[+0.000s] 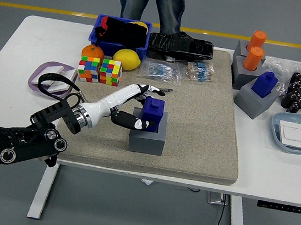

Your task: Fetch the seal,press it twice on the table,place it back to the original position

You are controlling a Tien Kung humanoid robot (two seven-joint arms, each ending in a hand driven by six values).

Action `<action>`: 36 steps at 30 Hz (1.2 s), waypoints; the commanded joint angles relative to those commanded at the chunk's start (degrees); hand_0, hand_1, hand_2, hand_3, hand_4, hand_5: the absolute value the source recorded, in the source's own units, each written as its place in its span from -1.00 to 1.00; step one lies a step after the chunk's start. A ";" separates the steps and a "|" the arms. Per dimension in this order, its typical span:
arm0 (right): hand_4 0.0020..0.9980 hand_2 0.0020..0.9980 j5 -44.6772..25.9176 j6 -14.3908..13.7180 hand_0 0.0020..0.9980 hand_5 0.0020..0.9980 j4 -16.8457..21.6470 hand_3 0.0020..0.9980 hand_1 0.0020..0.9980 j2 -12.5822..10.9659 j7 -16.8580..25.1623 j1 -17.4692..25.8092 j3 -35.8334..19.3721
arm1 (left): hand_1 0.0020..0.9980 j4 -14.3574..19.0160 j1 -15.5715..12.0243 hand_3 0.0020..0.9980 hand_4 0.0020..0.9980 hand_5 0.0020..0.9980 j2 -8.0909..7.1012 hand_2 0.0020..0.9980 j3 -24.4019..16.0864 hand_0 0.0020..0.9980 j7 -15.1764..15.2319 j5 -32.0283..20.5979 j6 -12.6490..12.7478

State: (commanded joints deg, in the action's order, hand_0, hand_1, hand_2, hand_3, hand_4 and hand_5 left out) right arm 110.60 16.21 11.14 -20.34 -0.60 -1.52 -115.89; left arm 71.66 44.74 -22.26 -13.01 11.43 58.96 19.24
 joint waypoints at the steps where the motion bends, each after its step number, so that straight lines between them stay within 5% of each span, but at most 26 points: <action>1: 0.60 0.32 0.02 -0.01 0.58 -0.10 -0.01 0.23 0.37 0.01 0.00 0.01 -0.04 | 0.06 -0.06 -0.06 0.65 0.33 -1.00 0.02 -0.01 0.02 0.22 0.02 -0.01 0.01; 36: 0.60 0.32 0.20 -0.04 0.58 -0.11 -0.01 0.23 0.37 0.05 -0.01 0.14 -0.19 | 0.06 -0.90 -1.86 0.66 0.34 -1.00 1.49 0.00 -1.11 0.22 1.91 -3.88 0.60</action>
State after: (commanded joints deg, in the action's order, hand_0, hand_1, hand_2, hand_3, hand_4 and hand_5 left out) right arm 110.80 16.17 11.13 -20.30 -0.60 -1.38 -116.08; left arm 70.76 42.88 -20.78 -14.13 13.34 55.08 19.84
